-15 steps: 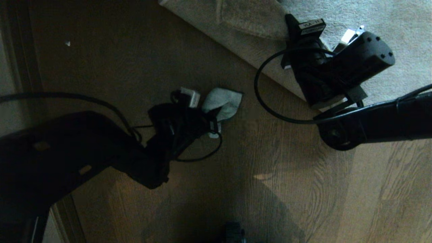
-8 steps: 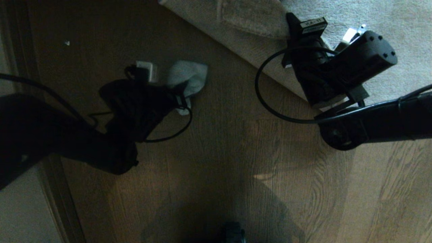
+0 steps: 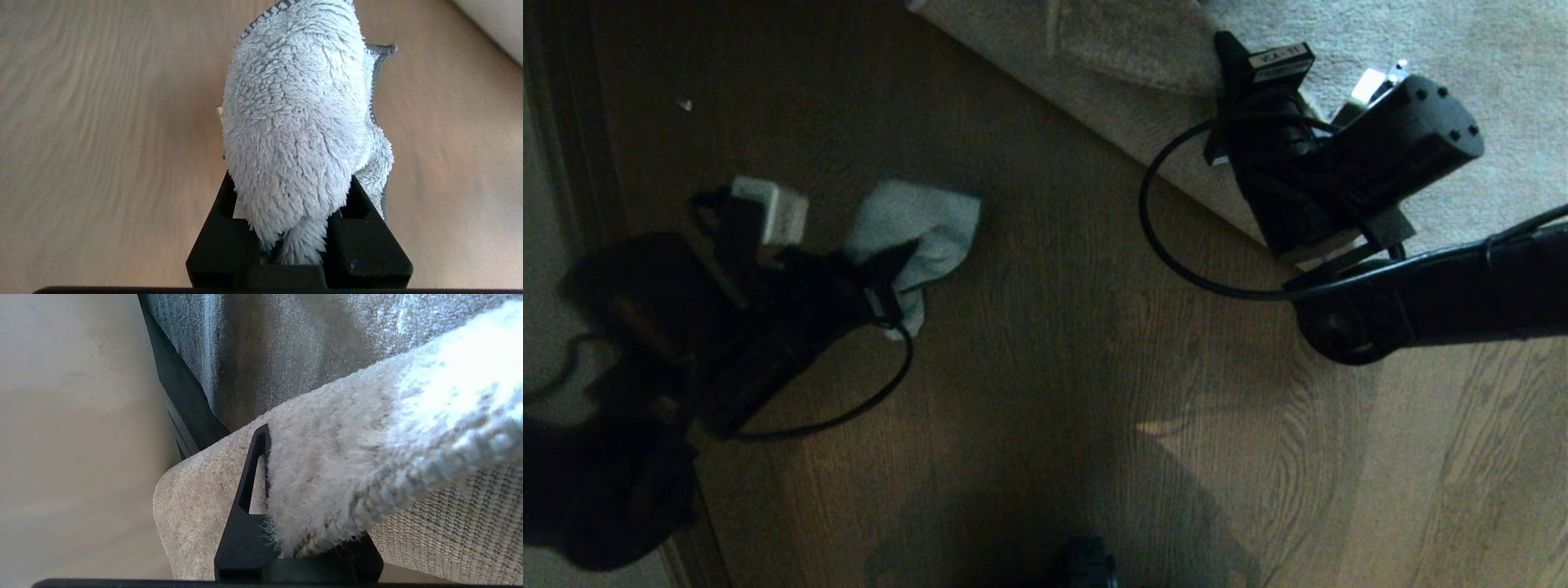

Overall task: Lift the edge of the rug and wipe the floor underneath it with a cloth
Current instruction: Wipe the floor under the carpet with a rag

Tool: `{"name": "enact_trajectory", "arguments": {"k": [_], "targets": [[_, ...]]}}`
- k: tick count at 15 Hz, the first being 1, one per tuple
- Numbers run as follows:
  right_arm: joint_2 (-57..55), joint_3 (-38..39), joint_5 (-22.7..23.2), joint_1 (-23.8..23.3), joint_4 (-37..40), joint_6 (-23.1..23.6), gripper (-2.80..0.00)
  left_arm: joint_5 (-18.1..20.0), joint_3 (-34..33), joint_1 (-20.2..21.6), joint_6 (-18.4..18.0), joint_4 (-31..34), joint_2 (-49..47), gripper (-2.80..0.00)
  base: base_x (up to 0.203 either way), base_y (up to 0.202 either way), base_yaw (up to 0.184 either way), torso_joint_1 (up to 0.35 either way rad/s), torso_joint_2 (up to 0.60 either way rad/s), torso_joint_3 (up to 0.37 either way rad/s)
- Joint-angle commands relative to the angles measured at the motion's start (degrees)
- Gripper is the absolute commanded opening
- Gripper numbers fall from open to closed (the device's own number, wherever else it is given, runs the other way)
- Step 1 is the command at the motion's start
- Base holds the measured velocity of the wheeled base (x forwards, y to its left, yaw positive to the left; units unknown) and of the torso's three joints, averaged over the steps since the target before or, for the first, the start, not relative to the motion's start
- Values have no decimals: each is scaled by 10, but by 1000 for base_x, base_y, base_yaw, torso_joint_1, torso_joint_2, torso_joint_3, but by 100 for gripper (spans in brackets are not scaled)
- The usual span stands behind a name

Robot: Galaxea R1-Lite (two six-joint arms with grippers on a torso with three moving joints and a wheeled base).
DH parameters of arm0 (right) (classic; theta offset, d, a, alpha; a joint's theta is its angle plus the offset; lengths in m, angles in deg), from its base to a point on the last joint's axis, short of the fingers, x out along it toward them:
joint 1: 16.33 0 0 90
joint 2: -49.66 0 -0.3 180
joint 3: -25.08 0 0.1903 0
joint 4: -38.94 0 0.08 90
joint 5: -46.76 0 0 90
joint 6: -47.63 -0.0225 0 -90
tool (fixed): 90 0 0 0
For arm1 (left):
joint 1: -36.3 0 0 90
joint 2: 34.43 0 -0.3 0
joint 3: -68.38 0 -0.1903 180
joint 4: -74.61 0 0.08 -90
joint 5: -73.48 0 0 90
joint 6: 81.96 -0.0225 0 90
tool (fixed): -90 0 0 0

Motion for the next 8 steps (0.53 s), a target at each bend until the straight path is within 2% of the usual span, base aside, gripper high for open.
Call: {"name": "enact_trajectory", "arguments": {"k": [1, 5, 8], "targets": [[0, 0, -2, 1, -4, -2, -280, 0, -112, 2, 0, 2, 119, -280, 0, 0, 0, 0, 0, 0], [0, 0, -2, 2, -9, -2, -280, 2, -261, 31, -28, 44, 235, -280, 0, 0, 0, 0, 0, 0], [-1, 1, -1, 2, -9, -2, -280, 1, -294, 37, -46, 103, 294, -280, 0, 0, 0, 0, 0, 0]]}}
